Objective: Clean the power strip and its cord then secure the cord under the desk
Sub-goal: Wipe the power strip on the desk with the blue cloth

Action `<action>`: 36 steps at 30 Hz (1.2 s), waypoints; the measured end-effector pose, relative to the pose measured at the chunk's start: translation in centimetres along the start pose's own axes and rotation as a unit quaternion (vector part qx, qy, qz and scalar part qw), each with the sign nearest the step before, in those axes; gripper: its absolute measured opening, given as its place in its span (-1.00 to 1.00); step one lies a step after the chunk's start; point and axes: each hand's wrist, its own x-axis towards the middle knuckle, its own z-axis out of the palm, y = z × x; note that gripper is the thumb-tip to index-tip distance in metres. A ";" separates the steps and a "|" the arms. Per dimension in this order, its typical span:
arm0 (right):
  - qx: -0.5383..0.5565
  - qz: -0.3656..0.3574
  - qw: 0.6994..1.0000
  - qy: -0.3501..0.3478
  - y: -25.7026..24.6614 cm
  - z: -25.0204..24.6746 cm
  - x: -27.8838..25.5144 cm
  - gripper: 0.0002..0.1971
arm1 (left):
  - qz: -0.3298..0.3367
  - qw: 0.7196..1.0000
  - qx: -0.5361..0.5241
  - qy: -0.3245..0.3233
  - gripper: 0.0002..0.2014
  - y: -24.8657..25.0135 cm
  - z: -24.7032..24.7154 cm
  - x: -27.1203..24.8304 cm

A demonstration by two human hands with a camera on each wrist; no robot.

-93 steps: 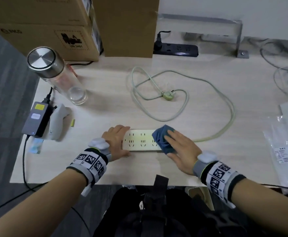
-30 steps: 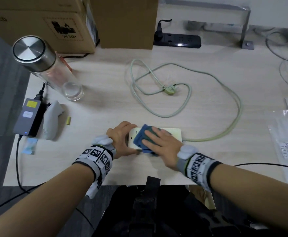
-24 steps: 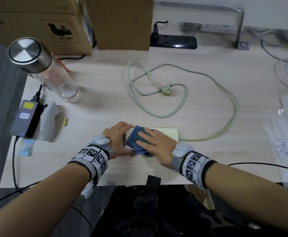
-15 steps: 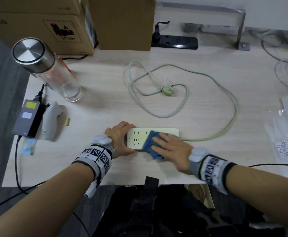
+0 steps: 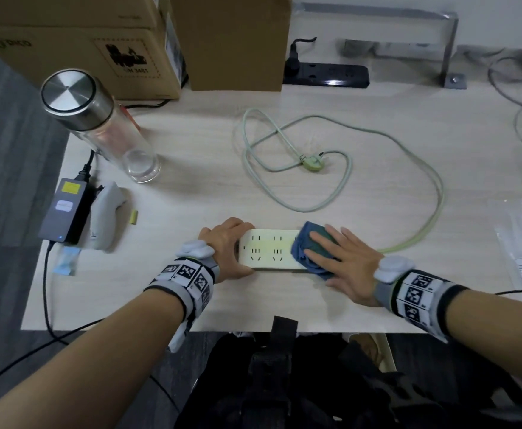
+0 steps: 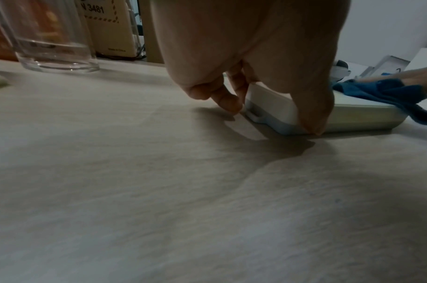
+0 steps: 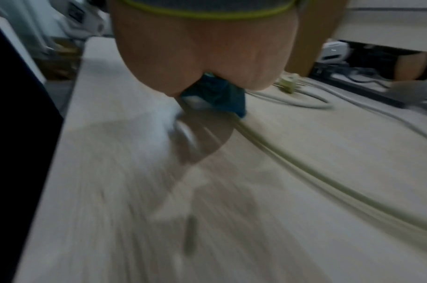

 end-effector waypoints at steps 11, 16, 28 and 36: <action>0.043 -0.014 0.999 -0.010 -3.4 -0.5 3.9 -0.24 | -0.001 1.000 -0.004 0.013 -0.30 -0.3 0.3 -0.3; 0.043 -0.002 0.999 -0.032 -0.8 -1.3 0.5 -0.18 | -0.008 1.000 -0.008 0.015 -0.32 -0.9 1.1 0.0; 0.058 -0.015 0.998 -0.028 -1.5 -0.9 1.9 -0.21 | 0.007 0.999 -0.028 0.030 -0.33 -0.8 1.1 -0.3; 0.074 0.015 0.997 0.003 -3.6 -0.5 2.3 -0.19 | -0.012 0.999 -0.031 0.026 -0.35 -0.7 1.6 -0.1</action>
